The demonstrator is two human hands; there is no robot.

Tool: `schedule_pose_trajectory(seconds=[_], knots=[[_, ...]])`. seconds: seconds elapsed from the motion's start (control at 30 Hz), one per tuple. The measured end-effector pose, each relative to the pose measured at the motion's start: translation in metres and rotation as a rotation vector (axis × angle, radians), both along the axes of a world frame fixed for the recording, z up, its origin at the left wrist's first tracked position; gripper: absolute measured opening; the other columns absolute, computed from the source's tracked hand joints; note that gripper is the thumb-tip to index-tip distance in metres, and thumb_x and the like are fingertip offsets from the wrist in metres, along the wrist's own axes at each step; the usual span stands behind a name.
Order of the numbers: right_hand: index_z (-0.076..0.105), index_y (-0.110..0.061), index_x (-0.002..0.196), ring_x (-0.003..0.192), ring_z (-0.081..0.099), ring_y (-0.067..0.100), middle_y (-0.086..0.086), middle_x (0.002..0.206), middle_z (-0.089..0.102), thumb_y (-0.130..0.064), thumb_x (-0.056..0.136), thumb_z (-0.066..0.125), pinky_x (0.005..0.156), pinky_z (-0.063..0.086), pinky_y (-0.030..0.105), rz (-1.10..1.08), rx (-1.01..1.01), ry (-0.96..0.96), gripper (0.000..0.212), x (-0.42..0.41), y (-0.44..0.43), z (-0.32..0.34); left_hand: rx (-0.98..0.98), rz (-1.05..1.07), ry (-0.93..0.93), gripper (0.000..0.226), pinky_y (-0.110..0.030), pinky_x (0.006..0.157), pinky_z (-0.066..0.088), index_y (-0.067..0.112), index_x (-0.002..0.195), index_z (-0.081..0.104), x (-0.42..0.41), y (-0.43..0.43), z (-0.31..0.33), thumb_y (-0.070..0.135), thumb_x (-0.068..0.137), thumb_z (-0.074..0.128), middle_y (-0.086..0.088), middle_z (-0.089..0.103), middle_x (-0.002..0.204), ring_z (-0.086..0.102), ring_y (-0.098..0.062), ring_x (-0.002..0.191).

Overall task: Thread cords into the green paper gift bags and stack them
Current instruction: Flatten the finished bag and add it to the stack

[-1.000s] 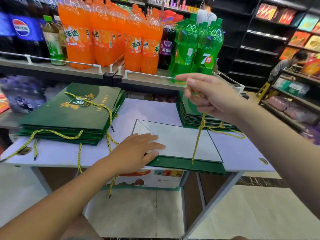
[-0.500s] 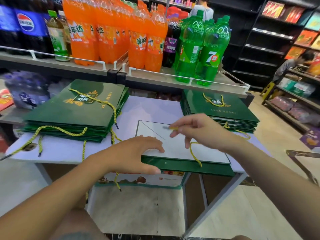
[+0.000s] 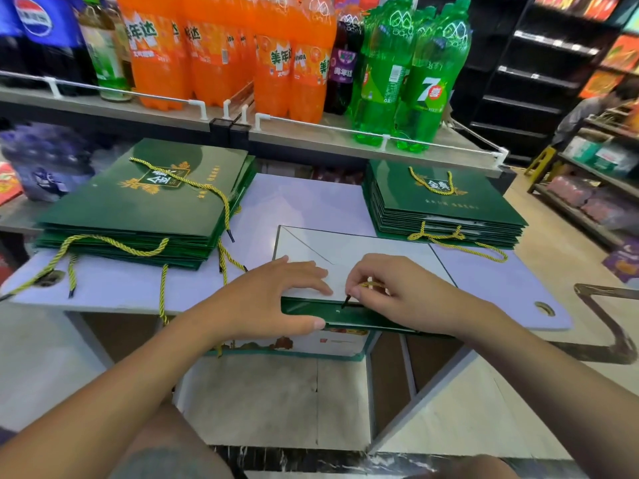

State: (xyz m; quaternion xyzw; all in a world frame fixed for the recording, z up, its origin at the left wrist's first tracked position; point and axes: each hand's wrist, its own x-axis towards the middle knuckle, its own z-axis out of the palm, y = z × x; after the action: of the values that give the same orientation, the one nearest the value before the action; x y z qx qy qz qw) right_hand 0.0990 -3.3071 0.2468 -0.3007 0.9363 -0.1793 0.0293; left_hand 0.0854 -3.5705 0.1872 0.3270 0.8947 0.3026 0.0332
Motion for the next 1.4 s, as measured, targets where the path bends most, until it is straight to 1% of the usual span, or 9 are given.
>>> schedule_pose_trajectory(seconds=[0.1,0.23,0.43,0.63,0.87,1.0,1.17,1.27,1.4], knots=[[0.06,-0.032,0.102,0.089,0.059,0.006,-0.017,0.101,0.062,-0.033,0.103,0.05,0.082,0.05,0.032,0.013,0.097,0.028,0.011,0.0,-0.003,0.005,0.01,0.01,-0.015,0.043,-0.003,0.112,-0.001,0.06,0.128,0.057,0.0,0.0,0.001,0.065,0.086,0.068,0.042,0.034,0.152,0.004,0.036,0.13],[0.059,-0.033,0.103,0.091,0.059,0.006,-0.018,0.1,0.063,-0.035,0.104,0.048,0.082,0.05,0.029,0.022,0.109,0.012,0.011,-0.001,-0.009,0.01,0.003,0.029,-0.028,0.044,-0.023,0.125,0.009,0.065,0.127,0.054,0.0,-0.001,0.0,0.069,0.084,0.067,0.043,0.032,0.152,0.012,0.011,0.149],[0.062,-0.03,0.103,0.087,0.058,0.004,-0.015,0.098,0.064,-0.032,0.104,0.052,0.075,0.045,0.02,0.033,0.112,-0.018,0.01,0.0,-0.016,0.004,0.015,0.026,-0.002,0.046,-0.035,0.128,0.014,0.066,0.128,0.053,-0.003,0.0,-0.003,0.075,0.083,0.063,0.042,0.033,0.153,0.017,0.005,0.152],[0.066,-0.032,0.104,0.089,0.06,0.006,-0.017,0.099,0.067,-0.034,0.102,0.056,0.08,0.051,0.032,0.03,0.125,0.001,0.011,-0.002,-0.016,-0.004,0.031,0.041,0.008,0.046,-0.035,0.128,0.016,0.065,0.127,0.056,-0.003,0.0,-0.005,0.077,0.083,0.062,0.041,0.035,0.152,0.019,0.006,0.151],[0.072,-0.038,0.1,0.087,0.06,0.005,-0.02,0.099,0.067,-0.041,0.096,0.065,0.077,0.054,0.037,-0.011,0.028,0.089,0.008,-0.003,-0.011,-0.007,0.24,0.046,0.01,0.022,-0.033,0.126,0.022,0.044,0.107,0.076,0.001,-0.003,-0.003,0.053,0.087,0.074,0.032,0.063,0.131,0.04,0.018,0.134],[0.075,-0.035,0.102,0.092,0.061,0.006,-0.019,0.099,0.066,-0.035,0.1,0.062,0.076,0.049,0.026,0.006,-0.044,0.049,0.013,0.001,-0.01,-0.006,0.262,0.06,-0.002,0.014,-0.033,0.126,0.023,0.042,0.104,0.078,0.002,-0.002,-0.003,0.044,0.09,0.075,0.033,0.065,0.126,0.043,0.018,0.132],[0.071,-0.038,0.117,0.114,0.052,0.005,-0.017,0.116,0.057,-0.048,0.099,0.056,0.096,0.041,0.03,-0.092,-0.006,0.234,0.026,0.018,-0.006,-0.004,0.293,0.071,-0.02,0.015,-0.036,0.126,0.025,0.041,0.105,0.079,0.0,-0.003,-0.004,0.043,0.092,0.073,0.032,0.066,0.124,0.046,0.016,0.131],[0.072,-0.035,0.094,0.08,0.055,0.007,-0.014,0.079,0.055,-0.04,0.092,0.063,0.071,0.046,0.033,-0.289,-0.305,0.454,0.011,0.049,-0.015,-0.011,0.32,0.071,-0.024,0.015,-0.039,0.126,0.026,0.04,0.105,0.079,-0.001,-0.003,-0.005,0.044,0.092,0.072,0.032,0.067,0.122,0.048,0.014,0.13],[0.074,-0.037,0.081,0.05,0.057,0.01,-0.007,0.051,0.058,-0.041,0.089,0.069,0.058,0.05,0.033,-0.563,-0.528,0.073,0.01,0.084,-0.037,-0.04,0.346,0.076,-0.013,0.018,-0.04,0.125,0.027,0.041,0.104,0.079,-0.002,-0.003,-0.007,0.049,0.091,0.071,0.032,0.068,0.12,0.05,0.014,0.128]])
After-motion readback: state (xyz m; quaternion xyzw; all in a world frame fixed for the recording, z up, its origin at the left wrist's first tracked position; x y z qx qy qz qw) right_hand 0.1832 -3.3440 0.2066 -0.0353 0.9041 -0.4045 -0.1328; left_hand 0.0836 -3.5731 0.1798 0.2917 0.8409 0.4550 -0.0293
